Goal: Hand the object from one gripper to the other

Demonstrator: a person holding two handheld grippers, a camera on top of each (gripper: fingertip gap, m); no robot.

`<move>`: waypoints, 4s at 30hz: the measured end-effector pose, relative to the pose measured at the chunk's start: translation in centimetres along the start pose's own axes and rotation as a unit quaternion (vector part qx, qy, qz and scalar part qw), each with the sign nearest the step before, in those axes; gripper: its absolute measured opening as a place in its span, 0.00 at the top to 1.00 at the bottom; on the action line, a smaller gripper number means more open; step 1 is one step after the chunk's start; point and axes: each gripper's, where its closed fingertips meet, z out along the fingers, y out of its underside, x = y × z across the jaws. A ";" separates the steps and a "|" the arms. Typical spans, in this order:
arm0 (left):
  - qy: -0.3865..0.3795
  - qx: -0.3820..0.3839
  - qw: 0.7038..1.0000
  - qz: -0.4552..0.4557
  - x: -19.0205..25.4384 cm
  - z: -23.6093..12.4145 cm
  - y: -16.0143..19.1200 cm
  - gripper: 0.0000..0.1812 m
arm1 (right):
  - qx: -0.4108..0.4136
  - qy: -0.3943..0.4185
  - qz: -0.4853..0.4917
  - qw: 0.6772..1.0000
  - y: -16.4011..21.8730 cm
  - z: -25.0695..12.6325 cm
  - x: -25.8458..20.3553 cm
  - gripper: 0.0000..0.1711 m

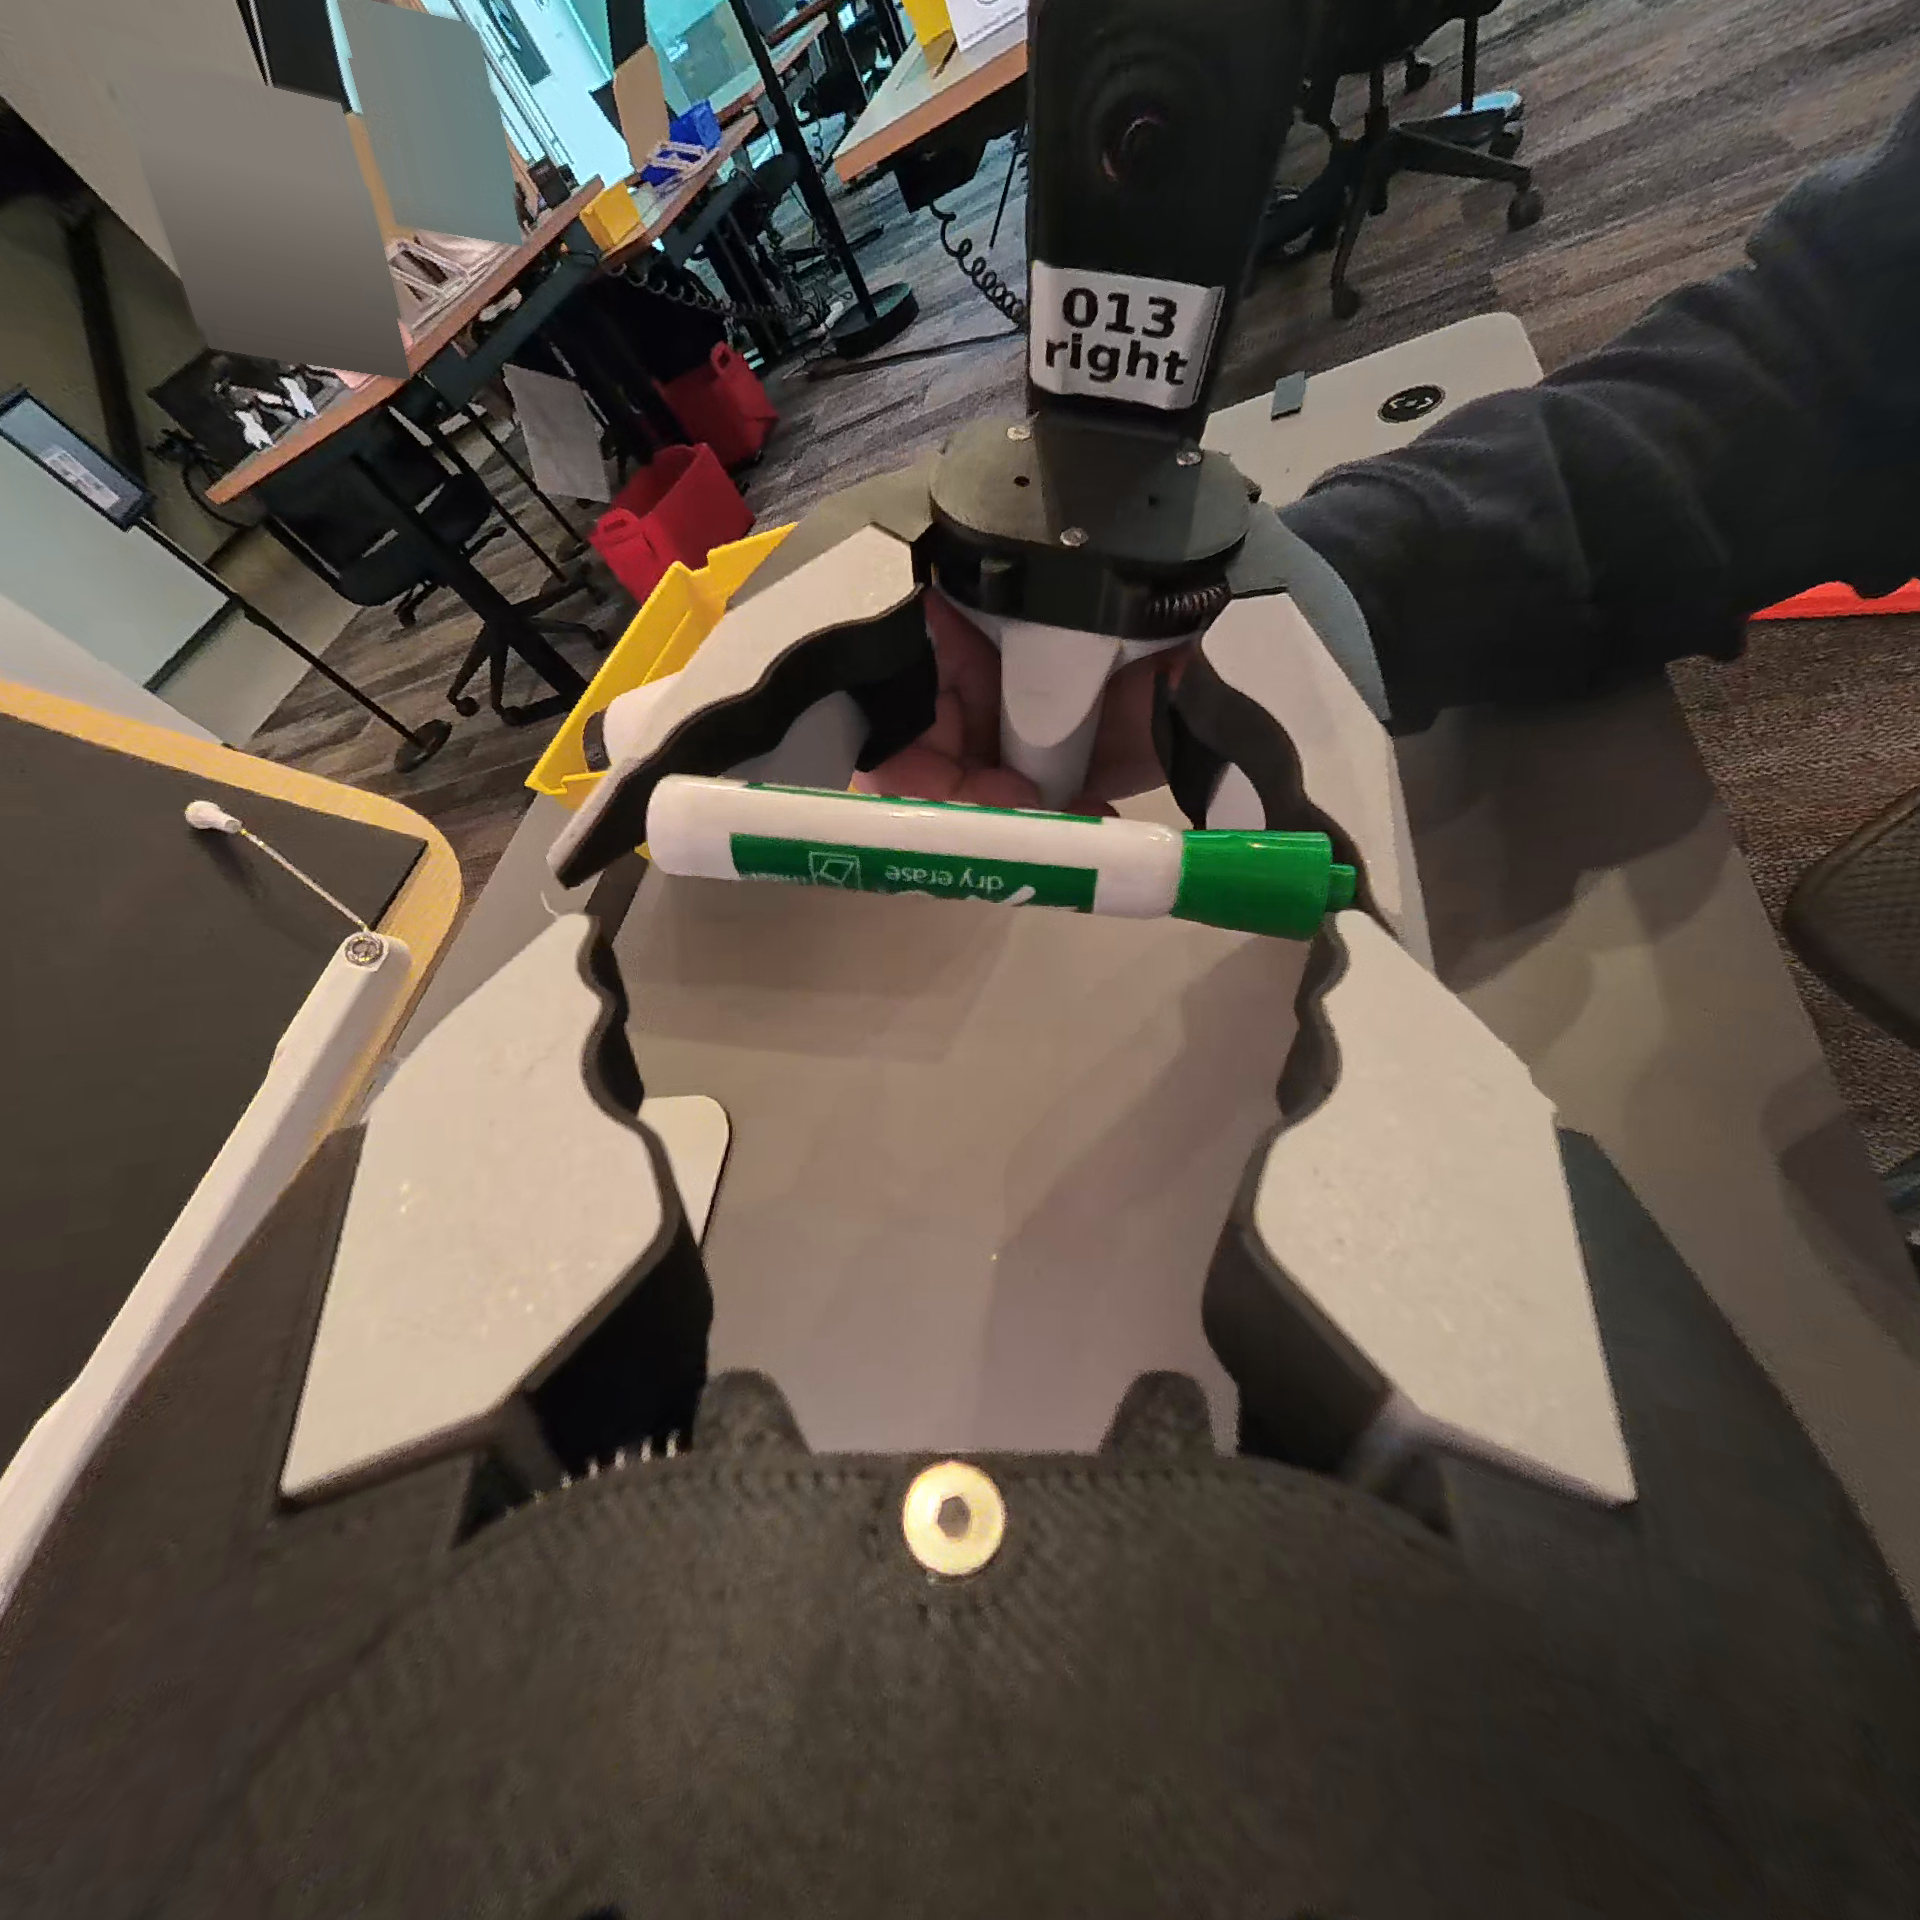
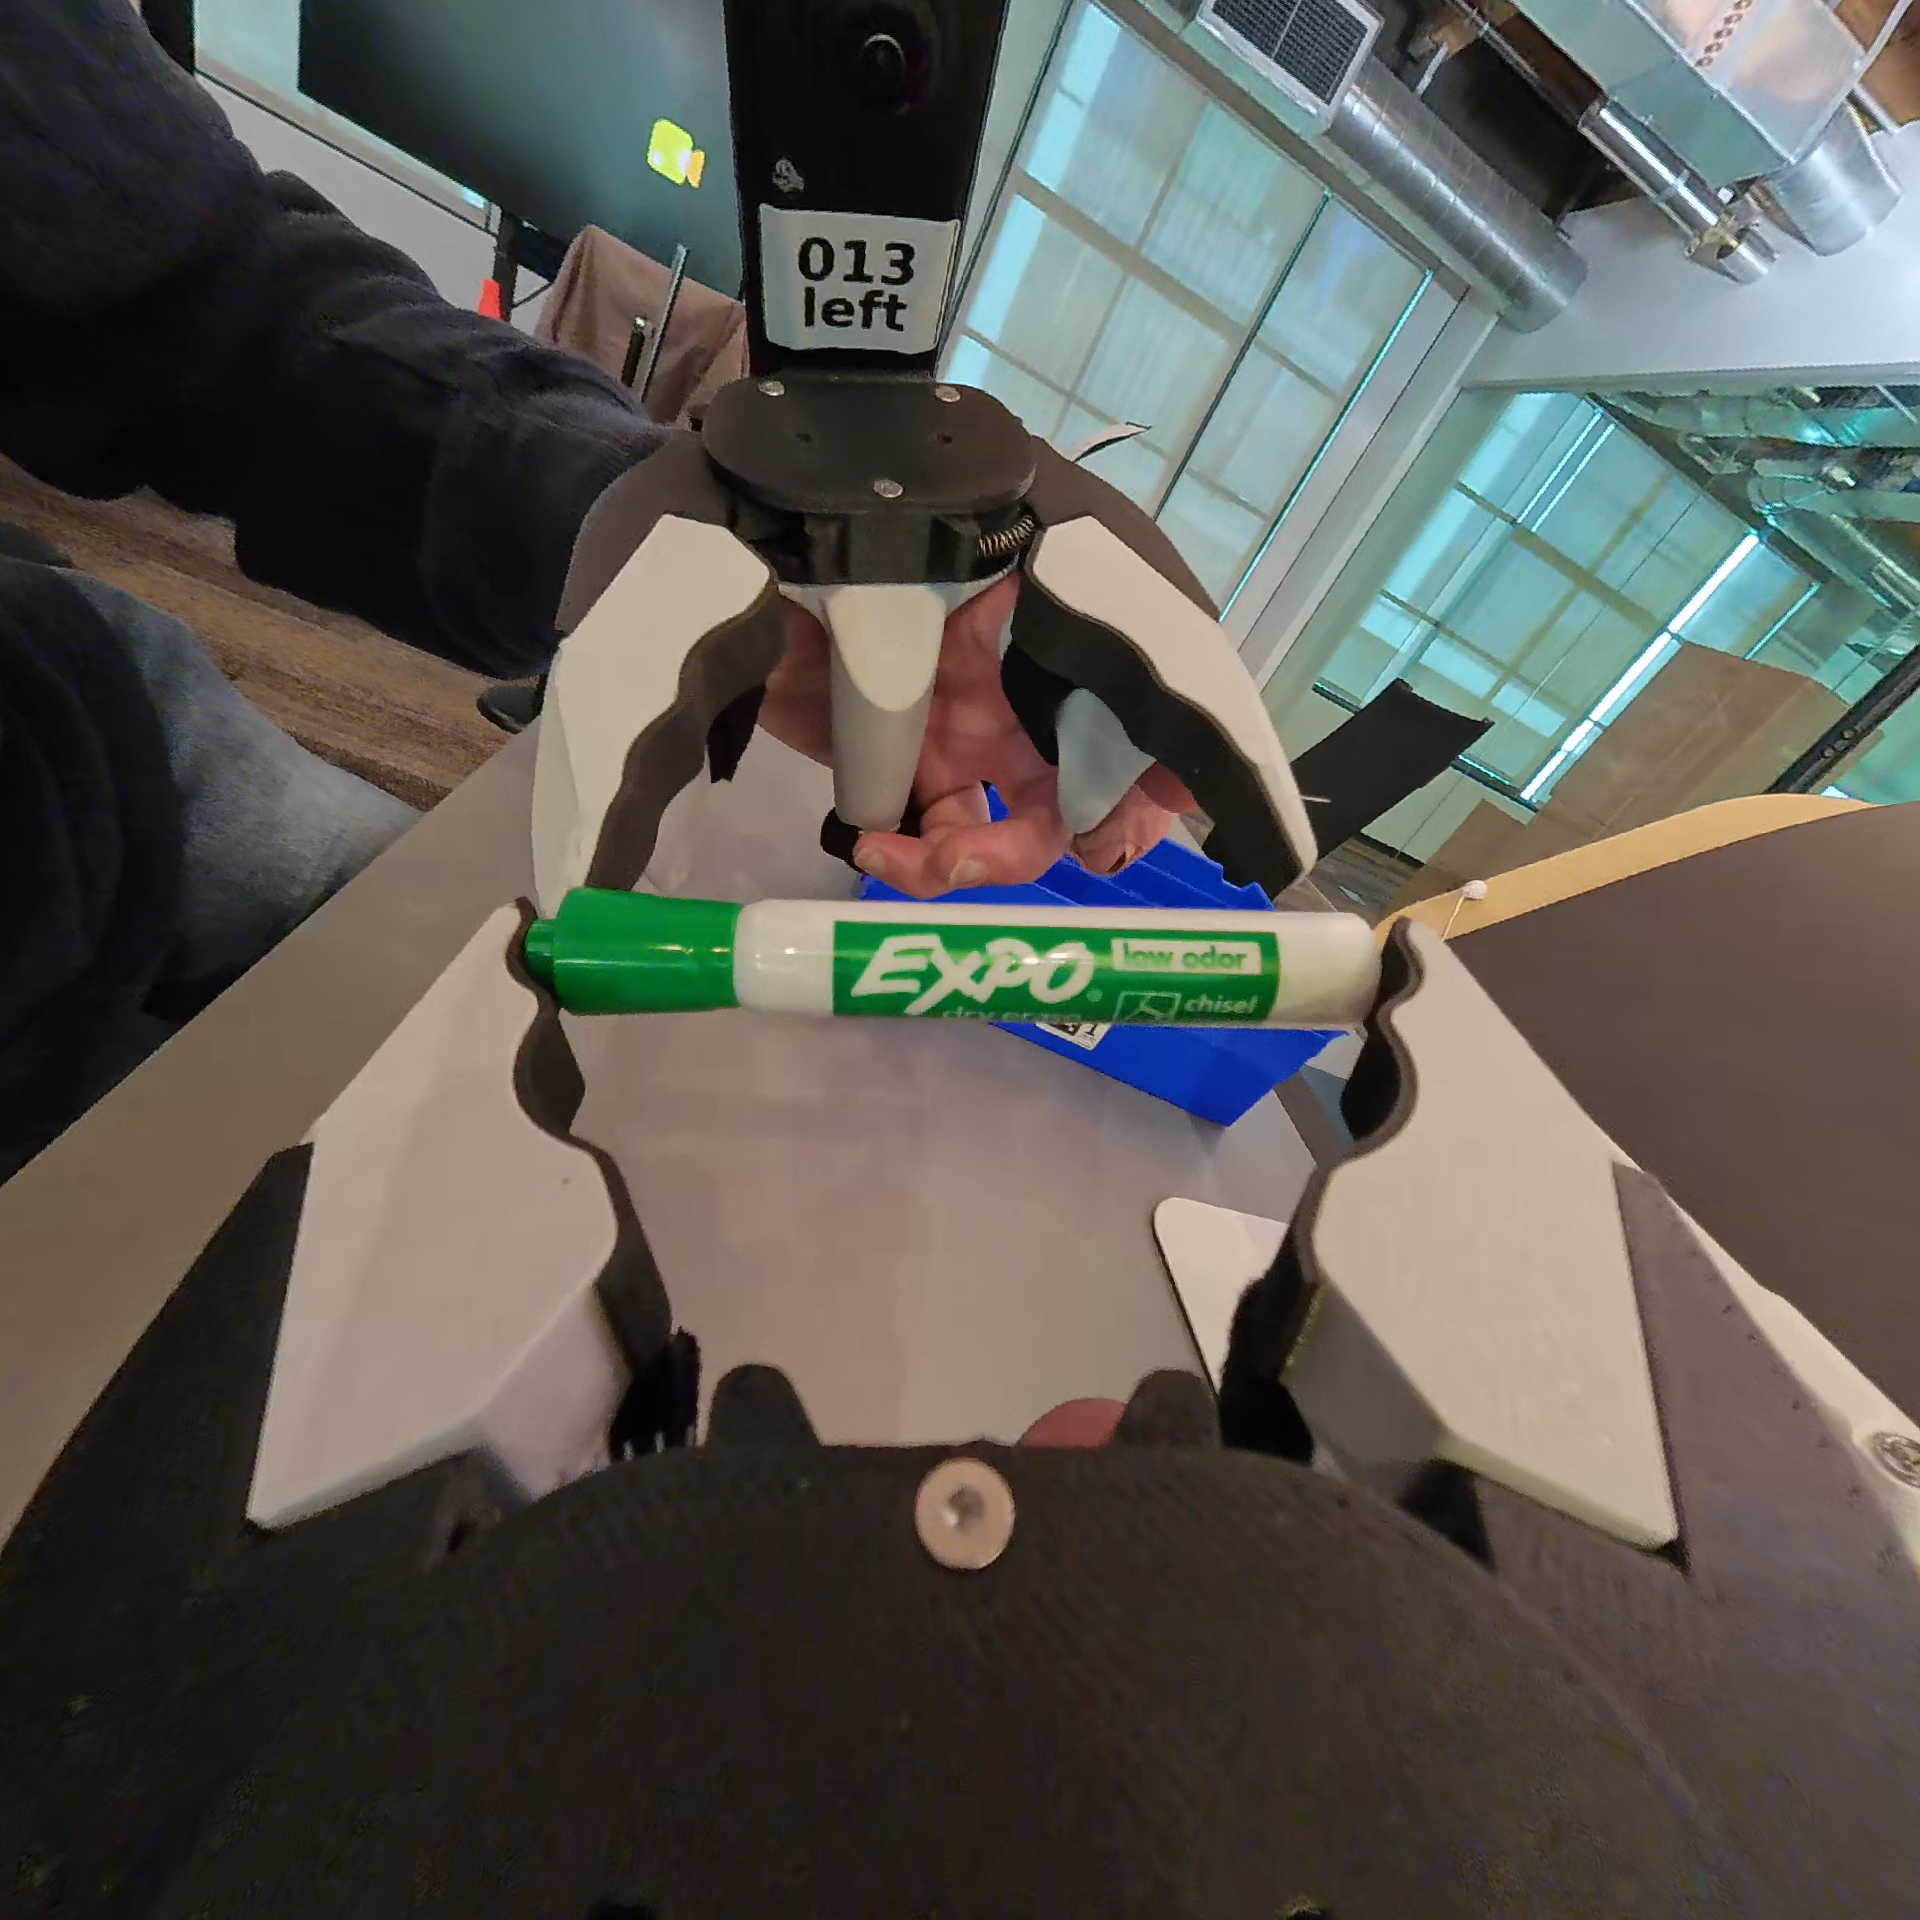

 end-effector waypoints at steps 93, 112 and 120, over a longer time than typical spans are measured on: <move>0.081 0.165 0.871 -0.456 -0.9 0.0 2.7 0.34 | -0.051 0.107 -0.192 0.974 0.8 -0.1 0.5 0.91; -0.087 -0.068 0.991 0.069 -1.0 0.2 5.3 0.34 | 0.085 -0.013 0.311 0.946 1.2 -2.8 4.0 0.91; -0.059 -0.122 0.964 0.228 0.0 1.8 5.6 0.29 | 0.038 -0.116 0.403 0.907 3.0 -2.0 1.3 0.92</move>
